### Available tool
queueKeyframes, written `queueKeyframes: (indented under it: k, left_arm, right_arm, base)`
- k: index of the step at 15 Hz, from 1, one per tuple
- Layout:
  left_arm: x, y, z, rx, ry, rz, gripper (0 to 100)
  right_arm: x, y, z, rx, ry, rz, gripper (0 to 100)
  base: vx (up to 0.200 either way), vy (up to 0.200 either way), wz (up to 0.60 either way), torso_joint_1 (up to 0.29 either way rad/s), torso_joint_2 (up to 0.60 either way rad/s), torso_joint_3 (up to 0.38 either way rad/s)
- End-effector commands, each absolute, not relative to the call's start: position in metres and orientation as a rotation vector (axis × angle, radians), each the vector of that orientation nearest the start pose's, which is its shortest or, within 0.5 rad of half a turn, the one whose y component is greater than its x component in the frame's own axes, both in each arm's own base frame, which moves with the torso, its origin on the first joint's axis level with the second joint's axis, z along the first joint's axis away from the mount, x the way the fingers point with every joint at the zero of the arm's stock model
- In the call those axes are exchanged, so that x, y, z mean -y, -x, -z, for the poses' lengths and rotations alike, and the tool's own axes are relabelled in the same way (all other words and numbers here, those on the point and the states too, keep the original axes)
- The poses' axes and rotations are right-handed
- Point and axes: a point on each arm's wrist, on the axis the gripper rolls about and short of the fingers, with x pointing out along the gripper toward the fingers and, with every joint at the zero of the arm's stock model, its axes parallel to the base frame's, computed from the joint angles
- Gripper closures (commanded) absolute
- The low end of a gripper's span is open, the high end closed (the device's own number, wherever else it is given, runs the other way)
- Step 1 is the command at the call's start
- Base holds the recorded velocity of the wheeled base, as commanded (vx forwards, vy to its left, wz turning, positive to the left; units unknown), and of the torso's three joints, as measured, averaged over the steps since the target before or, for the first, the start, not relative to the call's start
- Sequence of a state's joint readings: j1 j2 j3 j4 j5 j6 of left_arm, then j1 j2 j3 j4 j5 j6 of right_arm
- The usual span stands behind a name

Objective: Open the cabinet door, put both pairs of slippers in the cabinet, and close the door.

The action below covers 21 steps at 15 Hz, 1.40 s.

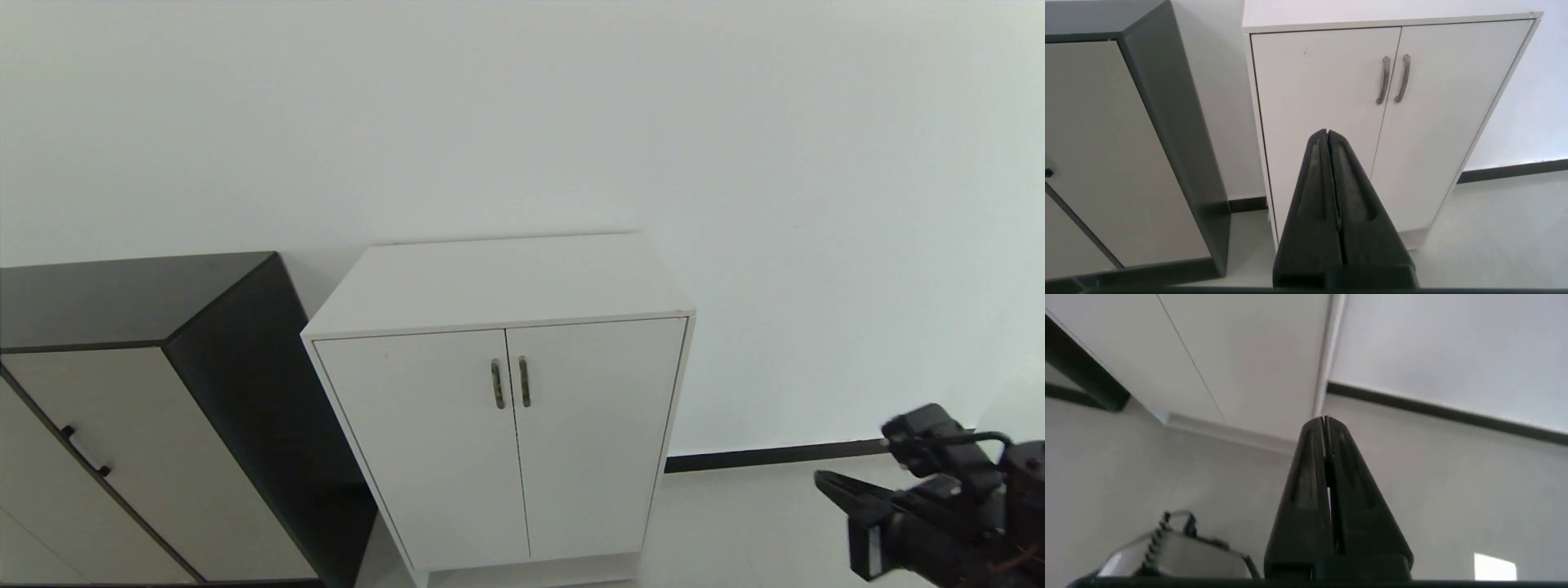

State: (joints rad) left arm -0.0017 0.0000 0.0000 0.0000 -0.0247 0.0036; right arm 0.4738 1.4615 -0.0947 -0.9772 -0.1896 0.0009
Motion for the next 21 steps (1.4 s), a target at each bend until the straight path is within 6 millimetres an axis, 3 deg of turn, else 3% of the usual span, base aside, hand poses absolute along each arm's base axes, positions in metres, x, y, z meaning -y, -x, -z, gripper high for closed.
queueKeyframes:
  k: [1,4,5,9,13,16,21]
  left_arm:
    - [0.001,0.023,-0.075,0.000,-0.005,0.026,100]
    - [0.001,0.023,-0.075,0.000,-0.005,0.026,100]
    - [0.001,0.023,-0.075,0.000,-0.005,0.026,100]
    - [0.001,0.023,-0.075,0.000,-0.005,0.026,100]
    - [0.001,0.023,-0.075,0.000,-0.006,0.028,100]
    - [0.001,0.023,-0.075,0.000,-0.005,0.026,100]
    - [0.001,0.023,-0.075,0.000,-0.005,0.026,100]
  right_arm:
    - [-0.028,-0.076,-0.113,-0.351,0.126,-0.223,100]
    - [-0.011,-0.029,-0.112,-0.341,0.091,-0.327,100]
    - [-0.008,-0.022,-0.108,-0.322,0.080,-0.355,100]
    - [-0.005,-0.013,-0.085,-0.351,0.086,-0.372,100]
    - [-0.001,-0.004,-0.079,-0.338,0.079,-0.330,100]
    - [0.000,-0.002,-0.079,-0.316,0.044,-0.091,100]
    - [0.001,0.015,-0.077,-0.102,0.021,0.039,100]
  base:
    - [0.000,0.000,0.00,0.000,0.00,0.000]
    - [0.000,0.000,0.00,0.000,0.00,0.000]
    - [0.000,0.000,0.00,0.000,0.00,0.000]
    - [0.000,0.000,0.00,0.000,0.00,0.000]
    - [0.000,0.000,0.00,0.000,0.00,0.000]
    - [0.000,0.000,0.00,0.000,0.00,0.000]
    - [0.000,0.000,0.00,0.000,0.00,0.000]
